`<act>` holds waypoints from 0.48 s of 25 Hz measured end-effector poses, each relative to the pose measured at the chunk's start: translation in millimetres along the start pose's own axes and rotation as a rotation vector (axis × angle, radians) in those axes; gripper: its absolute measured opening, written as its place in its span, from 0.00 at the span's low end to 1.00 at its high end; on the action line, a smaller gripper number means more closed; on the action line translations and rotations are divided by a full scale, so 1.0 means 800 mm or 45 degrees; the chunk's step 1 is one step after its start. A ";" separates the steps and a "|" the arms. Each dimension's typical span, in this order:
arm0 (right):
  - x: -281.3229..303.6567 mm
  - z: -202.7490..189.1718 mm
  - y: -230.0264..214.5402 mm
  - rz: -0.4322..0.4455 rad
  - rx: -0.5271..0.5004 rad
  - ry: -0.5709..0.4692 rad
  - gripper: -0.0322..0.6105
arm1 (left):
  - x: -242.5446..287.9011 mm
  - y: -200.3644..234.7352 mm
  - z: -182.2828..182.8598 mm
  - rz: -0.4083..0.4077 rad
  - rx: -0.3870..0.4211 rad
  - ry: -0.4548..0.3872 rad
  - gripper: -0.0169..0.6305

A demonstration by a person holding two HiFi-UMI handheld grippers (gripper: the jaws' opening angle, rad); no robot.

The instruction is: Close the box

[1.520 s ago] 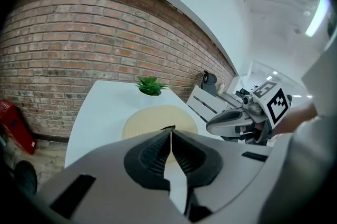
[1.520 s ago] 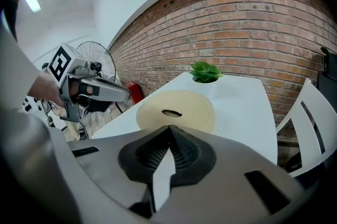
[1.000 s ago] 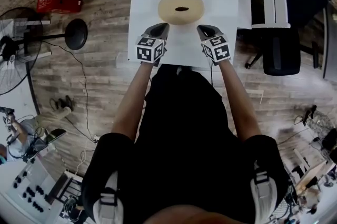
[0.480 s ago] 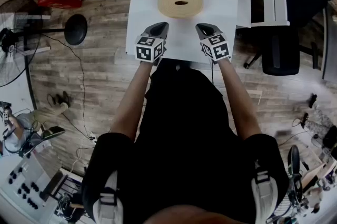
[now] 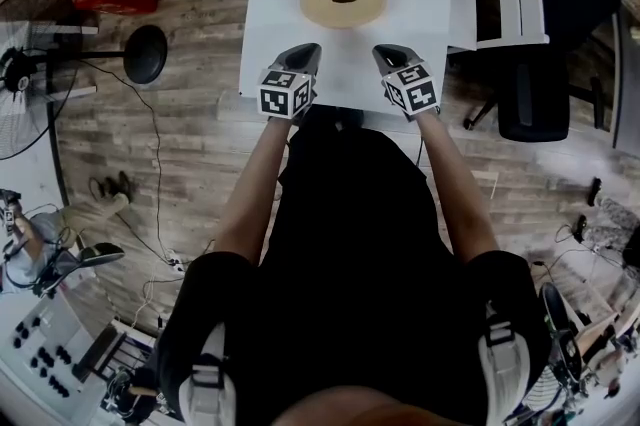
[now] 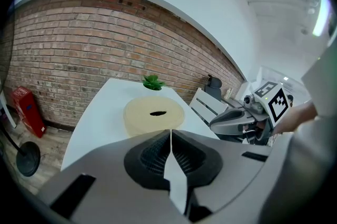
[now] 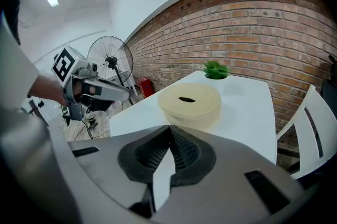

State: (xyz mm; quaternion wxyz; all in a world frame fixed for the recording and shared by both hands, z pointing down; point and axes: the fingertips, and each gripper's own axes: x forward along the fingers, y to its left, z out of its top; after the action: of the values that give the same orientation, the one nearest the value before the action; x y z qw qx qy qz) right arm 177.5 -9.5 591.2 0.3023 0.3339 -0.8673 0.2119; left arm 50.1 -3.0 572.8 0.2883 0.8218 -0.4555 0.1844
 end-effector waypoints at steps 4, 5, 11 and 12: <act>-0.003 -0.007 0.002 0.011 0.004 0.000 0.05 | -0.003 -0.005 -0.005 0.005 0.001 0.001 0.07; -0.003 -0.008 0.003 0.012 0.004 -0.001 0.05 | -0.003 -0.006 -0.006 0.006 0.002 0.001 0.07; -0.004 -0.009 0.009 0.022 -0.003 0.006 0.05 | -0.011 -0.007 -0.009 0.016 -0.003 -0.002 0.07; -0.004 -0.010 0.009 0.024 -0.004 0.007 0.05 | -0.011 -0.007 -0.010 0.018 -0.005 -0.003 0.07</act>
State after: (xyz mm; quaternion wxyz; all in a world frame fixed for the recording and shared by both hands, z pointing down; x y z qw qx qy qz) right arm 177.0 1.2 593.5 0.3031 0.3246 -0.8700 0.2141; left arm 50.1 10.3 571.6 0.2881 0.8183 -0.4619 0.1846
